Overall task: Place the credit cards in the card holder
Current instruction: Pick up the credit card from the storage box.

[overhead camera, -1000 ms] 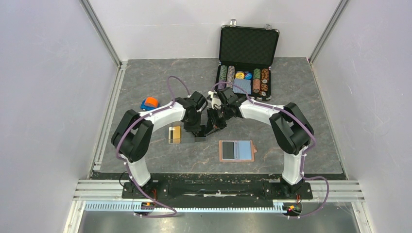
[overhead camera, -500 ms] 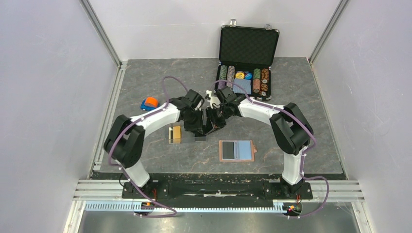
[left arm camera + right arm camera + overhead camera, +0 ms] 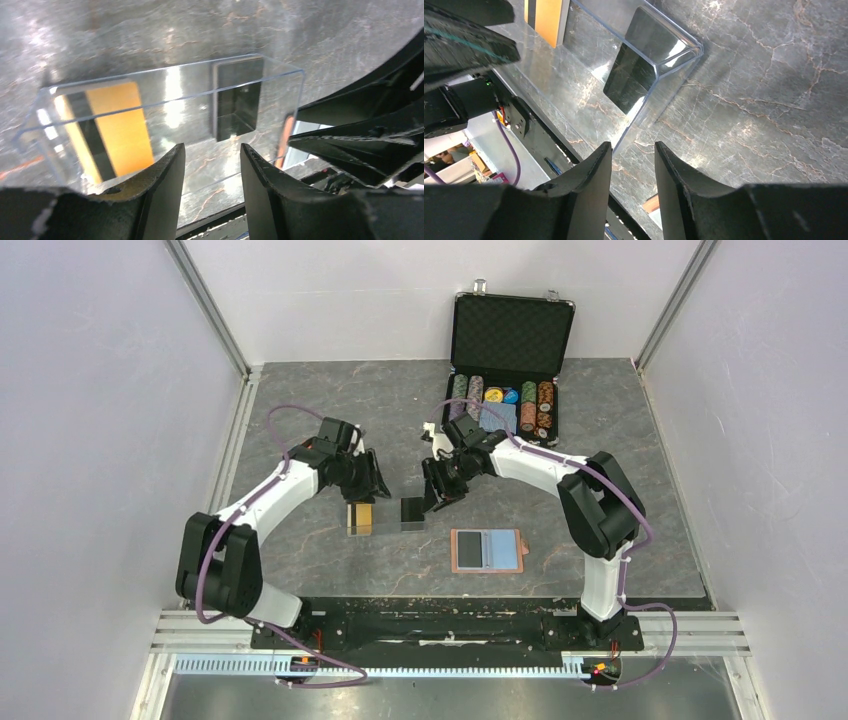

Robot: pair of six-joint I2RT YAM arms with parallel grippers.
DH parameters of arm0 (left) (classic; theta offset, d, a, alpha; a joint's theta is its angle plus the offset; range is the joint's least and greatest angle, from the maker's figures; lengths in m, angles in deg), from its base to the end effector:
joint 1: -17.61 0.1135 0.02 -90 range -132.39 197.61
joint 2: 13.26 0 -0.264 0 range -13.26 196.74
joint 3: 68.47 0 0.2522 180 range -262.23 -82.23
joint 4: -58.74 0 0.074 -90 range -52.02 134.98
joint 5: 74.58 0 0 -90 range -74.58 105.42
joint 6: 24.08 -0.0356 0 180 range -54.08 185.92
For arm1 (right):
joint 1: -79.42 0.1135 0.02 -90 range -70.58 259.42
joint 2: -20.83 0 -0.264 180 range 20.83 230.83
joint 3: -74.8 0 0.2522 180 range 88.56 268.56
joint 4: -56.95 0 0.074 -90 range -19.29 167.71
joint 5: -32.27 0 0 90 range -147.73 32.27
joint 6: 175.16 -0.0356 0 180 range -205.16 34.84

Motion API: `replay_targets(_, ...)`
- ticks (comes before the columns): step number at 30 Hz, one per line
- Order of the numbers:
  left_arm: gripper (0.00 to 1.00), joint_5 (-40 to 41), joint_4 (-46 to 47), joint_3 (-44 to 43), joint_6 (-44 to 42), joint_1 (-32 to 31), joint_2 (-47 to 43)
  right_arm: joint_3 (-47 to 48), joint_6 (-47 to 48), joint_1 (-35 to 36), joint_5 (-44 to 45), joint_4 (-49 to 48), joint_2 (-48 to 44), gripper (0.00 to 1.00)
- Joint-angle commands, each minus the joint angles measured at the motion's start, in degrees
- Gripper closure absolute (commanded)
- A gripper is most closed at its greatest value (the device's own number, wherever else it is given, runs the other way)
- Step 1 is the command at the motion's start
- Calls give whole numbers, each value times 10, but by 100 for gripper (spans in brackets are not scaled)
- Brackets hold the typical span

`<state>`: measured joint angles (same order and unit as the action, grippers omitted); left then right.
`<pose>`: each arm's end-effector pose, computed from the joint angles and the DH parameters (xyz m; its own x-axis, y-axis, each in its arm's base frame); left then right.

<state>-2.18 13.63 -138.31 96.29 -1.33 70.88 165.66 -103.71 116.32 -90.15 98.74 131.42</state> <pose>0.2730 -0.1051 0.2209 -0.9325 -0.1895 -0.3075 -0.0192 0.8760 -0.4819 0.3083 0.2553 0.1840 -0.8927 -0.3344 -0.3022 -0.4507 0.6623 0.5985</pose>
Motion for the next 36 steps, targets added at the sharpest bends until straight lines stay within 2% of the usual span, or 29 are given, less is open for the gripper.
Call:
replay_targets(1, 49, 88, -88, -18, -49, 12, -37, 27, 22, 1, 22, 14, -35, 60)
replay_targets(7, 49, 251, -191, -47, -95, 12, -45, 24, 19, 0, 11, 15, -37, 58)
replay_targets(12, 49, 301, -211, -41, -111, 13, -32, 25, 18, -1, 10, 15, -43, 57)
replay_targets(20, 54, 246, -202, -49, -133, 13, 45, 18, 16, -3, 10, 16, -55, 57)
replay_targets(23, 60, 225, -188, -45, -135, 13, 60, 17, 15, -6, 12, 16, -62, 58)
replay_targets(30, 84, 148, -151, -25, -124, 12, 67, 20, 21, -10, 21, 24, -74, 58)
replay_targets(36, 89, 75, -102, -8, -73, 1, 63, 27, 21, -11, 22, 27, -79, 58)
